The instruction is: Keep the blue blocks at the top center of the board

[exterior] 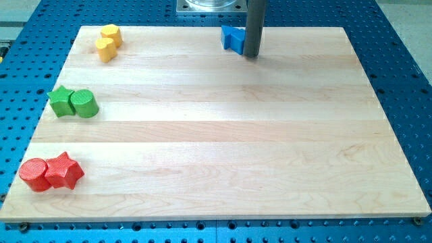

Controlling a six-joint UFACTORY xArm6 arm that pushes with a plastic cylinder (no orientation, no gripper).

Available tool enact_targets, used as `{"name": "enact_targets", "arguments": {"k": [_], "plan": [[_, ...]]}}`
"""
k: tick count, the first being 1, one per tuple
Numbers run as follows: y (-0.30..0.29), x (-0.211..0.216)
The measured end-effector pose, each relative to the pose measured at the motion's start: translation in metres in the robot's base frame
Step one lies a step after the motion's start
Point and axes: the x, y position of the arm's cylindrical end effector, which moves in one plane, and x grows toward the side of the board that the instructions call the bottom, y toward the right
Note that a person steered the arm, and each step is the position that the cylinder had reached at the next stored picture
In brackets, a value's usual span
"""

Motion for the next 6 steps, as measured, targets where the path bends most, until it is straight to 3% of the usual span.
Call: {"name": "enact_targets", "arguments": {"k": [2, 3, 4, 6], "plan": [[0.011, -0.051], [-0.034, -0.071], [-0.079, -0.071], [-0.045, -0.057]]}}
